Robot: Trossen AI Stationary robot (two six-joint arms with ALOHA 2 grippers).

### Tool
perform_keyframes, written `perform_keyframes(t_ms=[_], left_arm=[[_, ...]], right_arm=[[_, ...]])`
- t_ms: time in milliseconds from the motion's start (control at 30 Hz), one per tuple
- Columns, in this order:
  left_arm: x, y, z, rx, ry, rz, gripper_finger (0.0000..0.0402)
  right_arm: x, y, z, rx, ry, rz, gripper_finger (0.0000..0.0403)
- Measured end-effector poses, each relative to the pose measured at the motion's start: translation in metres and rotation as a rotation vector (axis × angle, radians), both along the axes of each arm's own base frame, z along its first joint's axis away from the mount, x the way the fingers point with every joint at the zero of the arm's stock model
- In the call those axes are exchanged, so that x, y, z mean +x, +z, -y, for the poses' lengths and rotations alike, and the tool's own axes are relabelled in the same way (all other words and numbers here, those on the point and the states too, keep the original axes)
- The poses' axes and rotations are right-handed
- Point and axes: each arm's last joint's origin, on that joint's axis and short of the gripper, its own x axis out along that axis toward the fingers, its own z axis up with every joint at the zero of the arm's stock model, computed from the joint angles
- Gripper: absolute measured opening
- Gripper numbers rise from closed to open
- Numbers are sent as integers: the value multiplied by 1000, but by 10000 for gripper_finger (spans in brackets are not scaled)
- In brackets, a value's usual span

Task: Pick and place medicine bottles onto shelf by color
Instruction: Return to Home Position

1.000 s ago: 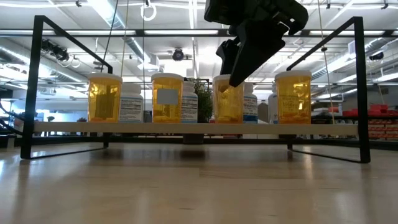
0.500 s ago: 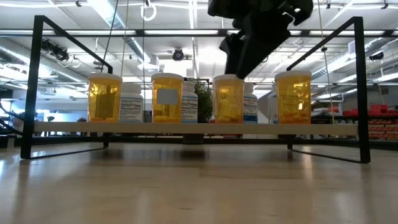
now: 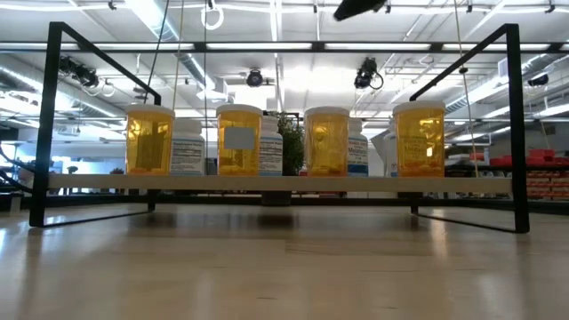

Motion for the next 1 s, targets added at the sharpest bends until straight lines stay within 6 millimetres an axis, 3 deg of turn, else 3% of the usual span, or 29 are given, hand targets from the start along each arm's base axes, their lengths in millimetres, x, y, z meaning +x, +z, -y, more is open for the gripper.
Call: perform_keyframes(t_ms=[133,300,467,600,700,900,1000], left_arm=[[-2,-3,-11,-29,50,-75,68],[-11,3,-22,-41,78,-105,12],[-26,13,-29,-35,87,-110,11],[-38,18,-40,-49,117,-140,4],[-46,21,-47,-66,137,-153,8],[-56,24,-51,-73,144,-150,4],[-64,13,-54,-75,148,-146,7]], right_arm=[[-22,17,7,-19,-23,34,214],[-39,28,10,-38,-28,51,143],[-53,39,13,-42,-18,88,71],[-67,44,16,-37,-13,121,46],[-79,32,19,-30,-19,149,44],[-113,-15,32,1,-61,255,43],[-132,-33,38,19,-81,339,43]])
